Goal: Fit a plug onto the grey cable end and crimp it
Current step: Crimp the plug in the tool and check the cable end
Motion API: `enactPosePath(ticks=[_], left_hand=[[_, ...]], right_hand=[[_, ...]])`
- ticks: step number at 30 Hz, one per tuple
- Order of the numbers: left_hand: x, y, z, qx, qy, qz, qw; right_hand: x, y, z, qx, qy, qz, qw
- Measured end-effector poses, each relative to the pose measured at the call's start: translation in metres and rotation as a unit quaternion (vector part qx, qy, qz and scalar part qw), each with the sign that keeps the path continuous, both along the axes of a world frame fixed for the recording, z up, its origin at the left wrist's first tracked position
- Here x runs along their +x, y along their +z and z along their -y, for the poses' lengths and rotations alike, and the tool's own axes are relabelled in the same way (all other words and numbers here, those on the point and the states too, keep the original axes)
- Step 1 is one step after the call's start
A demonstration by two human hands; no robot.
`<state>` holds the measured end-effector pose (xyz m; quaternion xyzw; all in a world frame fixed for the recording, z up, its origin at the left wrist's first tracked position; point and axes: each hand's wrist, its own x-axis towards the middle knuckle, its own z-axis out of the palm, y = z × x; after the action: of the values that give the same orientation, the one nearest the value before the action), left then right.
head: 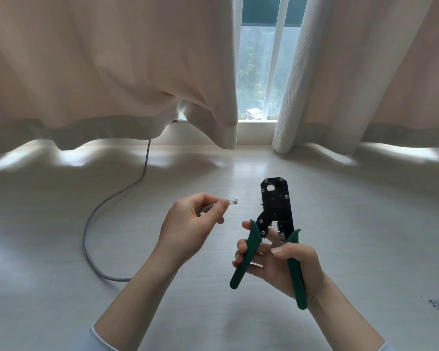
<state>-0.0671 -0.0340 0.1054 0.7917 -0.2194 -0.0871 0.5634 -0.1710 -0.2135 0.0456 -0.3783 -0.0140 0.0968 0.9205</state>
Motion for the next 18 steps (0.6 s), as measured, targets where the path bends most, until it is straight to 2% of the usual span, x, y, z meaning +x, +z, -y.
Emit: enactPosePath(ticks=[8, 18], left_hand=[[-0.011, 0.013, 0.008, -0.005, 0.02, 0.041, 0.999], [-0.024, 0.025, 0.027, 0.067, 0.052, 0.141, 0.986]], right_hand=[[0.007, -0.007, -0.006, 0.017, 0.017, 0.038, 0.999], [0.01, -0.013, -0.011, 0.017, 0.024, 0.048, 0.998]])
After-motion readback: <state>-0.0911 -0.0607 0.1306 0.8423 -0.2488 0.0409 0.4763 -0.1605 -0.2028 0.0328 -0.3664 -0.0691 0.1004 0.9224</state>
